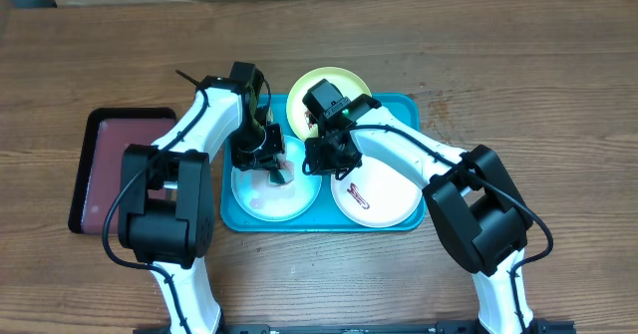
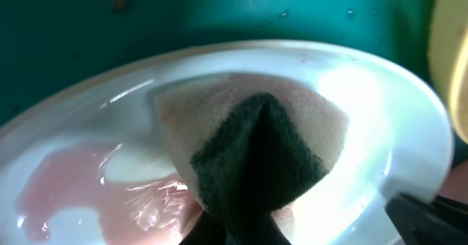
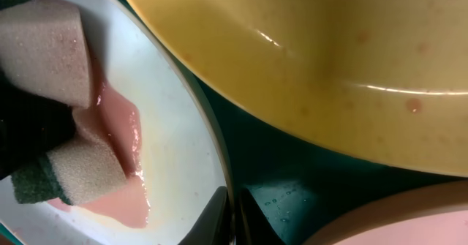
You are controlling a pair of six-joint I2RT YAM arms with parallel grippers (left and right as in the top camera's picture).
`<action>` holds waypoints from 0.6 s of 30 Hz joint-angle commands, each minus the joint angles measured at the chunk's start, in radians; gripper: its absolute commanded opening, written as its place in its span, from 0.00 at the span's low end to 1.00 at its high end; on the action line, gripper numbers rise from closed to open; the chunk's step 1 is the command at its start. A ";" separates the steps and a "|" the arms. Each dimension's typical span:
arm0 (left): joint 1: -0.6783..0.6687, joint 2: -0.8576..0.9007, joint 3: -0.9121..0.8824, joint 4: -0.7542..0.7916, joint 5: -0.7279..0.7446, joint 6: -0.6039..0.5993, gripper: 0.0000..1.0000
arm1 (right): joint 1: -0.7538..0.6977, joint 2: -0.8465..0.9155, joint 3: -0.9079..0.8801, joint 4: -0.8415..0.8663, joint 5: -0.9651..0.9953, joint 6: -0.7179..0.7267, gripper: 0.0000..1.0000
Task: Clean dirty plates on tray and stack at the side
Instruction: 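Scrub the light-blue plate with the sponge while the right gripper holds it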
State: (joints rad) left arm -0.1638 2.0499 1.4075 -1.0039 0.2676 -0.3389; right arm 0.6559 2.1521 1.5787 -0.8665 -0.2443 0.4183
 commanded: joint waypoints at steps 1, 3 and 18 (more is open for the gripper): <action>-0.005 0.005 -0.079 0.035 -0.066 -0.003 0.04 | -0.004 0.005 -0.007 0.000 0.018 0.002 0.06; -0.005 0.005 -0.103 0.040 -0.191 -0.046 0.04 | -0.004 0.005 -0.007 -0.003 0.018 0.002 0.06; -0.005 0.003 0.020 -0.243 -0.739 -0.347 0.04 | -0.004 0.005 -0.007 -0.027 0.018 0.002 0.04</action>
State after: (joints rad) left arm -0.1902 2.0277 1.3689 -1.2018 -0.2565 -0.5980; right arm 0.6670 2.1521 1.5787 -0.8726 -0.2840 0.4183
